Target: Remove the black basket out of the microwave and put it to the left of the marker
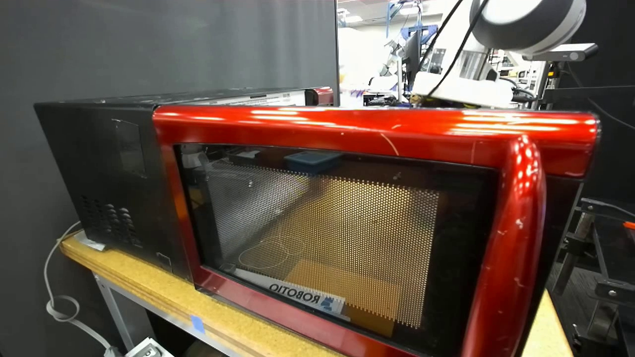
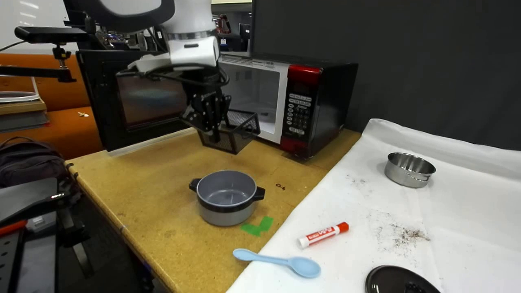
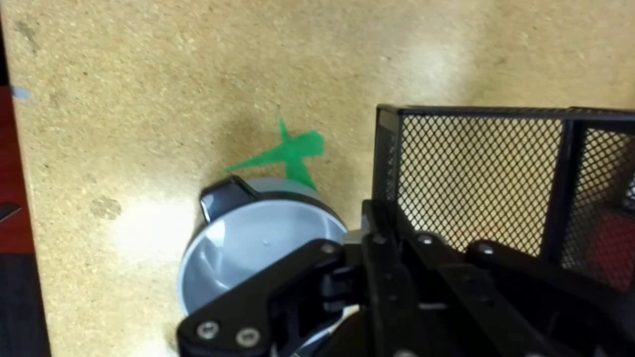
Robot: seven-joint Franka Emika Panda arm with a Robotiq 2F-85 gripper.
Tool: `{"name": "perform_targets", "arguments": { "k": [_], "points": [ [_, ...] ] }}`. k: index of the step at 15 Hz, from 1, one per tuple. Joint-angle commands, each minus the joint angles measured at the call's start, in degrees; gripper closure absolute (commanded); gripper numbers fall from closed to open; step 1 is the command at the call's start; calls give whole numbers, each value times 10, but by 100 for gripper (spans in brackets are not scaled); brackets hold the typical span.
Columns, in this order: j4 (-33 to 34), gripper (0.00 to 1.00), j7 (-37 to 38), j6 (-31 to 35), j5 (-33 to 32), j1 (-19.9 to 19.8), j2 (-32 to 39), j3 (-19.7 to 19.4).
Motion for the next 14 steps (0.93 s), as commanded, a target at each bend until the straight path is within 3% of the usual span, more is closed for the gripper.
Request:
{"name": "perform_targets", "arguments": {
  "k": [1,5,6,7,9,14],
  "points": [
    [40,99,73,-48,-85,5,-60,-55],
    [117,99,87,-90,-78,-16,-67,-81],
    [136,99,80,-100,-64,-126,-55,20],
    [151,99,75,-108,-48,-148,-43,35],
    [177,99,67,-120,-24,-235,-17,107],
    [244,99,69,-138,-3,-340,86,189]
  ]
}}
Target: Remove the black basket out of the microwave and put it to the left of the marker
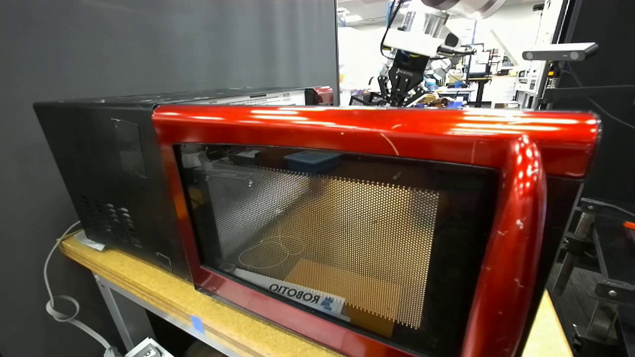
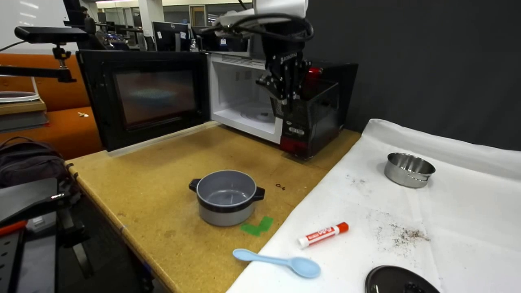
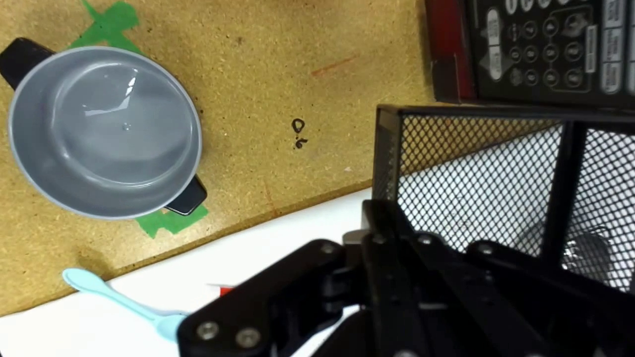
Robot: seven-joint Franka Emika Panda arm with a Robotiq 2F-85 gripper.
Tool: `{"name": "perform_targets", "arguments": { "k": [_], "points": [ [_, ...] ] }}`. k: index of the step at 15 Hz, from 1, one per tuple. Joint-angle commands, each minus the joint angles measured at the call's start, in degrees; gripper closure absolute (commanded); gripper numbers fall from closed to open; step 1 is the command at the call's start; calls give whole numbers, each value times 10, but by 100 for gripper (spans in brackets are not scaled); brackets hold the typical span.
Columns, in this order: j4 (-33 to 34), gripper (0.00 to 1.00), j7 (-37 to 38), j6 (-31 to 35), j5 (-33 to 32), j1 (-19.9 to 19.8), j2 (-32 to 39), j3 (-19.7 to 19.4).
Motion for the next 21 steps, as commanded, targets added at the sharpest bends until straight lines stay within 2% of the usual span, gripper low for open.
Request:
{"name": "perform_targets", "arguments": {
  "k": [1,5,12,18,19,20,21],
  "points": [
    [58,99,-2,-27,19,-65,71,53],
    [93,99,-12,-32,35,-108,142,73],
    [110,99,-53,-41,79,-179,187,93],
    [139,99,-60,-57,96,-184,219,110],
    [146,95,-58,-60,94,-182,225,111],
    [149,71,-55,-61,92,-179,228,110],
    [152,70,-52,-58,91,-176,233,111]
  ]
}}
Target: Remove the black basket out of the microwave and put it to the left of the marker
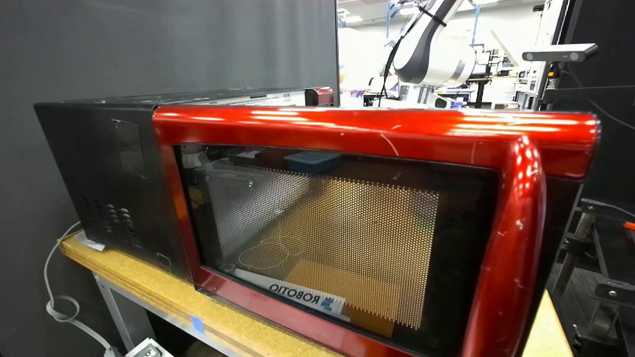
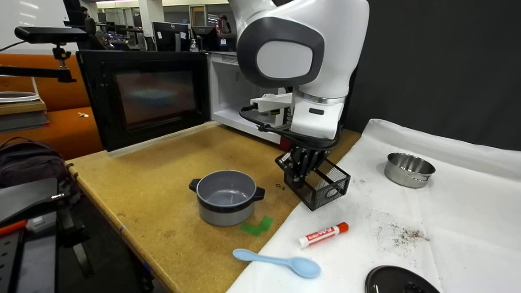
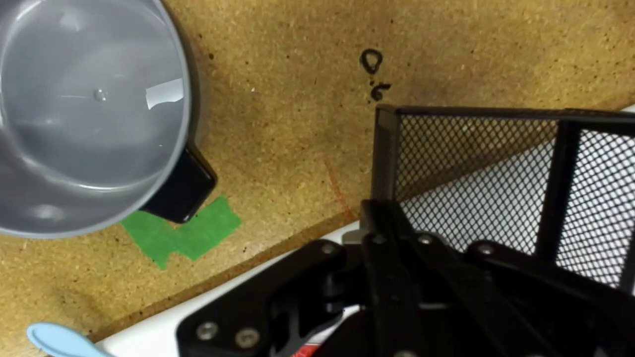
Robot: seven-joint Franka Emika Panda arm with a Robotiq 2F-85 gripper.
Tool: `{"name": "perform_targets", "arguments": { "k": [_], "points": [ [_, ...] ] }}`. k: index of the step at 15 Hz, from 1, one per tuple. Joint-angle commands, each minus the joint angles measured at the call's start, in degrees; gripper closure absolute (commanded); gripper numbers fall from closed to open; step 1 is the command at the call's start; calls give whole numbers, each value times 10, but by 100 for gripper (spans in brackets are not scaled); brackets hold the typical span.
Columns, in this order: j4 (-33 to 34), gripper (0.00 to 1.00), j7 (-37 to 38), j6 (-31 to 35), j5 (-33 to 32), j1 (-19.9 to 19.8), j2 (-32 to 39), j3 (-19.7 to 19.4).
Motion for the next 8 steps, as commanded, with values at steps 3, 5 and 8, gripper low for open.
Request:
{"name": "perform_targets", "arguments": {
  "k": [3,5,8],
  "points": [
    [23,54,-3,-8,12,1,14,10],
    [15,41,0,-2,10,8,6,10],
    [-7,19,11,5,-2,25,-20,-1]
  ]
}}
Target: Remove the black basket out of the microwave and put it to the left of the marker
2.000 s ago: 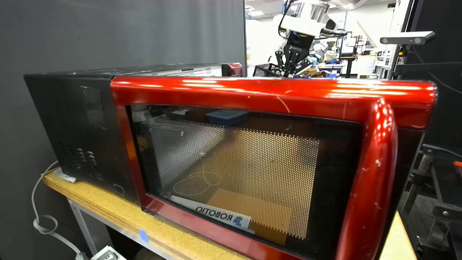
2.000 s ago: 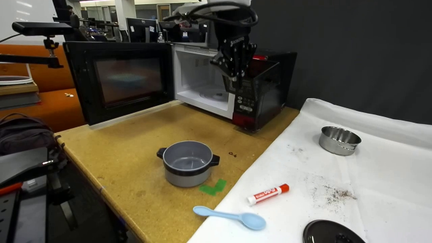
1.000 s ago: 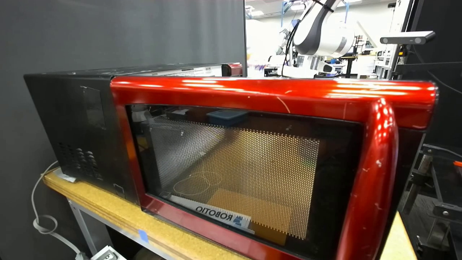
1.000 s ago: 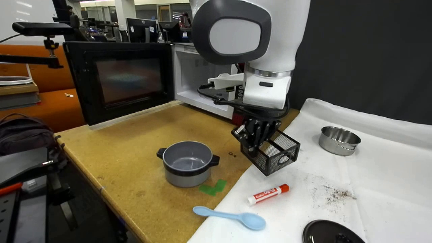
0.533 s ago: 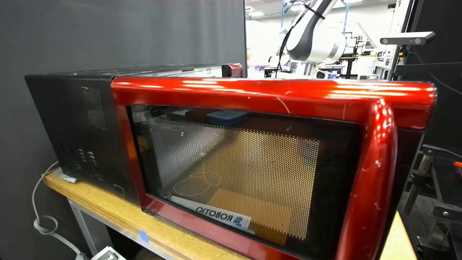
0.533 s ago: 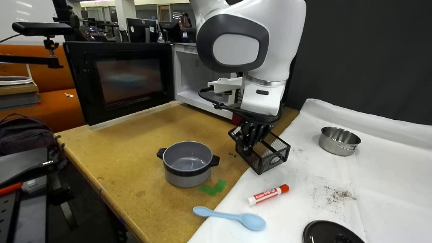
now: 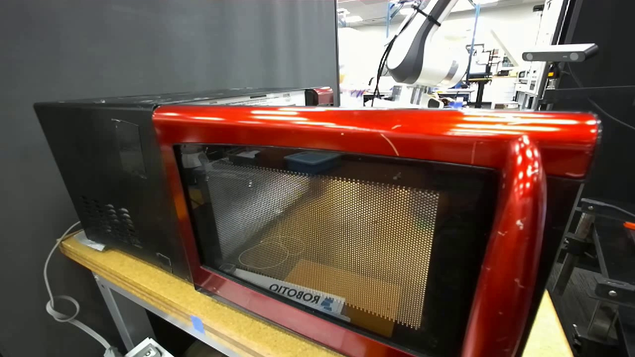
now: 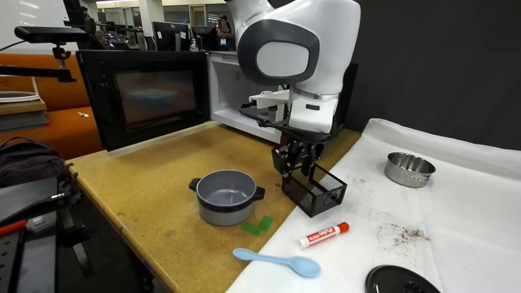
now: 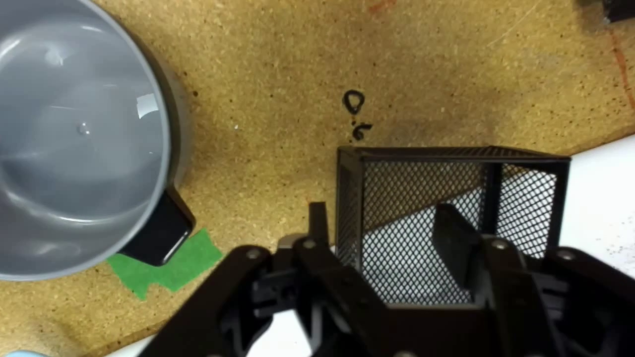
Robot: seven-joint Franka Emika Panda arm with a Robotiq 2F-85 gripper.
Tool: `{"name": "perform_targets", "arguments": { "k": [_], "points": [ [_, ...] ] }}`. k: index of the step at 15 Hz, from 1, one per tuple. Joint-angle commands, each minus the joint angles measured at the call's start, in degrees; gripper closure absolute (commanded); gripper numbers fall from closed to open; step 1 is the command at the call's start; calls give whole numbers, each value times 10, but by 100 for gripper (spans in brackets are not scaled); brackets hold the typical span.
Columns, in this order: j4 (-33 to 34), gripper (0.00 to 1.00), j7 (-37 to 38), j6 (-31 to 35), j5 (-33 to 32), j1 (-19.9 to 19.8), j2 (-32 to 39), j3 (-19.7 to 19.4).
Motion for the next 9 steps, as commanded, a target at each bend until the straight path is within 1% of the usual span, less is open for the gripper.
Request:
{"name": "perform_targets", "arguments": {
  "k": [1,2,3,6,9],
  "points": [
    [-31,12,14,5,-6,19,-39,-13],
    [-45,5,16,10,-11,24,-57,-17],
    [-57,1,22,12,-17,31,-75,-23],
    [-102,0,47,18,-52,54,-143,-44],
    [-134,0,100,14,-121,75,-204,-62]
  ]
}}
